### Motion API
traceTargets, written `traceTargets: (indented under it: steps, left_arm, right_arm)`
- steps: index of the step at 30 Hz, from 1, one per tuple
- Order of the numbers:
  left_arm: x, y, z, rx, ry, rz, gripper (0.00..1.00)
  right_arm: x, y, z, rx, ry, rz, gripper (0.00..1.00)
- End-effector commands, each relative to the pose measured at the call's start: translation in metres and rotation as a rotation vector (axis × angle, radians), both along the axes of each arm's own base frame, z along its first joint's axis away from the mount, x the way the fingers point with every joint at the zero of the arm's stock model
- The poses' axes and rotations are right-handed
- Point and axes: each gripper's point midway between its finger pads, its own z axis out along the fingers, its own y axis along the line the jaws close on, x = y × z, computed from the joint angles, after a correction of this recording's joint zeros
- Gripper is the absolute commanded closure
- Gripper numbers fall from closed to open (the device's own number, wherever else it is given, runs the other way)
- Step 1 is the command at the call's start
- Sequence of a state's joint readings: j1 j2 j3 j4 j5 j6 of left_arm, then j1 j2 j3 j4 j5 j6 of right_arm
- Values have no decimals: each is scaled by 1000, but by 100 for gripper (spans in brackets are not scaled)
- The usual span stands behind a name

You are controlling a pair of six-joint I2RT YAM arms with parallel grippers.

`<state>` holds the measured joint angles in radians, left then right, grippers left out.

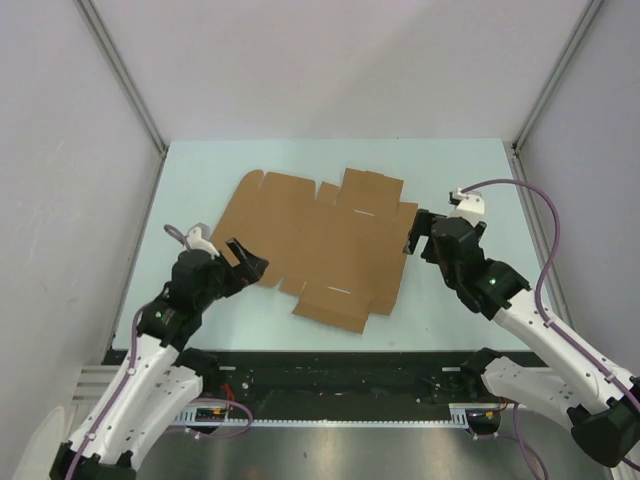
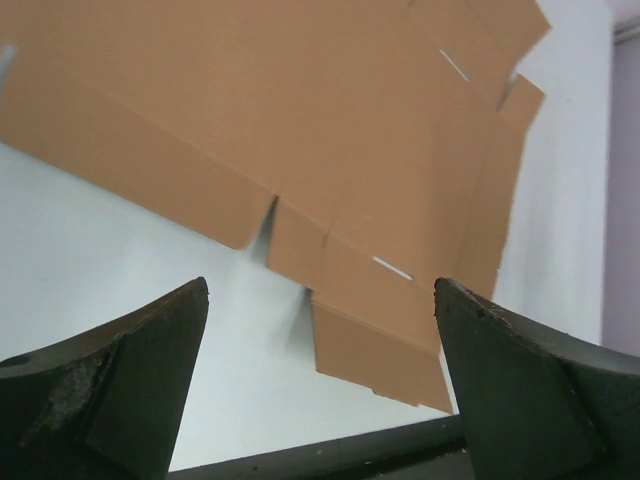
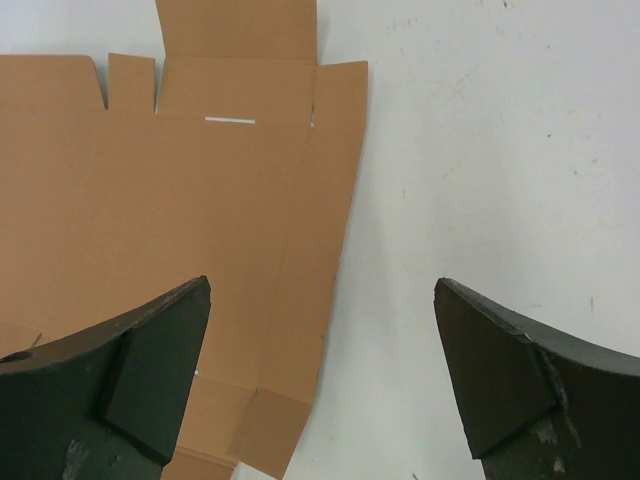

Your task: Fold the paper box

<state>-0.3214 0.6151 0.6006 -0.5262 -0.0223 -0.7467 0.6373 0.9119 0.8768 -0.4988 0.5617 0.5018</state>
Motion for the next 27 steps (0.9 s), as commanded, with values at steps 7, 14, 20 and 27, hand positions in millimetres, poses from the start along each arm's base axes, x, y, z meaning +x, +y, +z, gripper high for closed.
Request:
traceTargets:
  steps: [7, 14, 20, 27]
  left_arm:
    - [-48, -93, -20, -134, 87, -59, 0]
    - [-74, -126, -55, -216, 225, -37, 4]
    - [-75, -140, -70, -400, 229, 0, 5]
    - [-67, -167, -78, -446, 229, -11, 9]
  right_arm:
    - [-2, -2, -11, 19, 14, -32, 0]
    - [-4, -3, -8, 39, 6, -40, 0]
    - [-6, -4, -10, 41, 15, -47, 0]
    - [-6, -5, -11, 40, 16, -48, 0]
